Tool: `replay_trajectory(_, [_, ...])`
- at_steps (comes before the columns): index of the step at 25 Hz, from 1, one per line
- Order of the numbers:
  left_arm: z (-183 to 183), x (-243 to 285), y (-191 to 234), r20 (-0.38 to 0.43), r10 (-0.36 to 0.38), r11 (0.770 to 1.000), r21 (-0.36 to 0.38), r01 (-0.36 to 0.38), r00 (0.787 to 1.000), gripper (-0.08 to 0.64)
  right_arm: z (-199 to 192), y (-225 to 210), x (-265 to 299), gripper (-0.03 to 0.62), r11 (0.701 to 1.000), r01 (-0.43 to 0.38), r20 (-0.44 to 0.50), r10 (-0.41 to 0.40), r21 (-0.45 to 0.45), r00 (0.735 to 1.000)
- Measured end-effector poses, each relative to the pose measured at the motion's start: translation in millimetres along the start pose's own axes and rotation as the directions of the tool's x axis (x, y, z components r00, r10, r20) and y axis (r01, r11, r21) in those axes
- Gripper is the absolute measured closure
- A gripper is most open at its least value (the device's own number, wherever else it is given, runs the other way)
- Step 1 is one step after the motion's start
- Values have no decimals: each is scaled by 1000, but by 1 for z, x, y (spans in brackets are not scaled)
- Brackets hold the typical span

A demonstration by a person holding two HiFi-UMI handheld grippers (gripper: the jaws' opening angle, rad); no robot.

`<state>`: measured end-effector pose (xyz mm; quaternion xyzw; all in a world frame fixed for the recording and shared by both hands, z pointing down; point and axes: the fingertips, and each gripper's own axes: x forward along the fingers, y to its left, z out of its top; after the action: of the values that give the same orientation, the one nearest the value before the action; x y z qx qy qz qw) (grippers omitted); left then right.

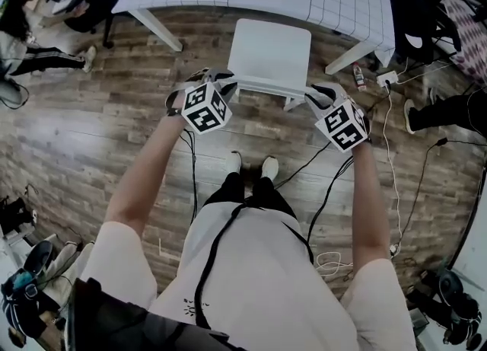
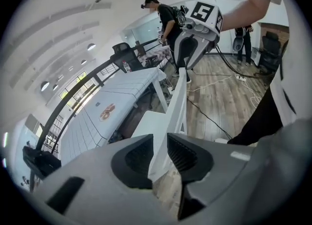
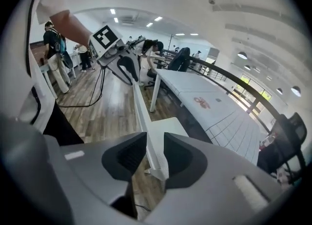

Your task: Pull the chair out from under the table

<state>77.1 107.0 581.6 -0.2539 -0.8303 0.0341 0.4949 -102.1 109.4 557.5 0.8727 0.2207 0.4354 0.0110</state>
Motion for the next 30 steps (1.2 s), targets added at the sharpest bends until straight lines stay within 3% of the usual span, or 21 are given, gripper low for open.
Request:
replay_trajectory(6, [-9,22,4,-93,-31,994,102,41,995,419,-7,-4,23,406,993,-72,-85,64,-91,994])
replay_trajectory(12, [-15,40,4,-161,-59,983,160,85,985,377,-21,-3,37,385,985,-121,-149,102,-127,984])
replay_trajectory(18, [-27,58,3,-269,-90,954,253,161,959,365,-44,3,58,368,962,-207,-283,151,-181,947])
replay_trajectory(21, [-36,68,0,-323,-86,933,305,190,942,416,-61,6,70,396,942,-254,-370,160,-221,915])
replay_trajectory(26, [-55,84,-6,-405,-102,901,349,257,908,445,-64,2,81,495,928,-255,-407,129,-271,904])
replay_trajectory(30, [-58,84,-8,-423,-119,894,348,283,898,461,-64,5,80,506,919,-295,-431,163,-261,887])
